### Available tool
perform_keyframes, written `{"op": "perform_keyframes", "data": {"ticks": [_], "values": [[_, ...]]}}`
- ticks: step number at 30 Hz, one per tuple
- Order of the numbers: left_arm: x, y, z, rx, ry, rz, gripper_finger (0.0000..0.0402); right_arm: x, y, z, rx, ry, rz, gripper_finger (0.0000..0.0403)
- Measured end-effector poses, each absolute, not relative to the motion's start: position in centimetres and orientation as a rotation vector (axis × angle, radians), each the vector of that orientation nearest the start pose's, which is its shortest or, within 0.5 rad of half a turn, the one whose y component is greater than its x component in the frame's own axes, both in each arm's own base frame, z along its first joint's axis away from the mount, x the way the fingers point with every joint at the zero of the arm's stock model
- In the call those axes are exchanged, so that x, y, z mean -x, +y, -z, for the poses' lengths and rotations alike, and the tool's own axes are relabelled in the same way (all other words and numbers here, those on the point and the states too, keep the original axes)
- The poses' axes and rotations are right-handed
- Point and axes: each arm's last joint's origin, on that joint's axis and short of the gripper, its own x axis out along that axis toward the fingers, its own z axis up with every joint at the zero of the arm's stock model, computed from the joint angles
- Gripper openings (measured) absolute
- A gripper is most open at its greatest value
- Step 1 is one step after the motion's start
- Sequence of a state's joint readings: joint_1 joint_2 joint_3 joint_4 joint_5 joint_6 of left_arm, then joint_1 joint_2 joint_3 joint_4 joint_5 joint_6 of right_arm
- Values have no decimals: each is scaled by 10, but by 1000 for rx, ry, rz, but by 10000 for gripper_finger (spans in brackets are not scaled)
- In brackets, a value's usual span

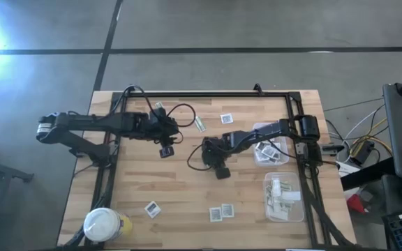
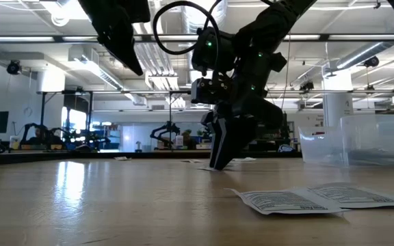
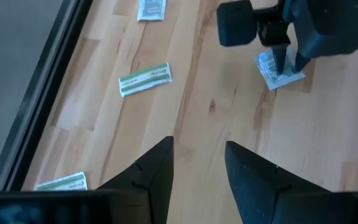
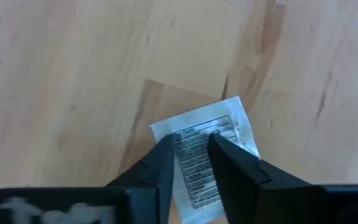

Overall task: Pick & Place First Aid Supplies
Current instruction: Put the towelette pack into the top bin

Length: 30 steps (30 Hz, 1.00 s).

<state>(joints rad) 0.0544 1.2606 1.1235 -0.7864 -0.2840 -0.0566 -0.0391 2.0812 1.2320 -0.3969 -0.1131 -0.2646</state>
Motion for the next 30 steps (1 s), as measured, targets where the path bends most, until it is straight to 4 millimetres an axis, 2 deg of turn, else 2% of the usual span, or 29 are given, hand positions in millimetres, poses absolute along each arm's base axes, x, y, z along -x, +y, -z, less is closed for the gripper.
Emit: {"op": "perform_keyframes", "data": {"ticks": [9, 14, 17, 22, 27, 30], "values": [[-246, 21, -297, -56, 936, -339, 151, -385, -14, -105, 127, 1208, -208, 15], [-245, 21, -295, -56, 944, -338, 151, -385, -17, -107, 101, 1204, -199, 9], [-245, 21, -295, -51, 944, -340, 151, -382, -17, -115, 87, 1200, -216, 9], [-242, 20, -292, -1, 982, -330, 151, -363, -16, -146, 78, 1246, -224, 8], [-241, 18, -290, 49, 1001, -297, 151, -342, -14, -199, 92, 1126, -210, 8], [-240, 17, -288, 50, 1006, -296, 151, -323, -14, -218, 99, 1105, -172, 8]]}}
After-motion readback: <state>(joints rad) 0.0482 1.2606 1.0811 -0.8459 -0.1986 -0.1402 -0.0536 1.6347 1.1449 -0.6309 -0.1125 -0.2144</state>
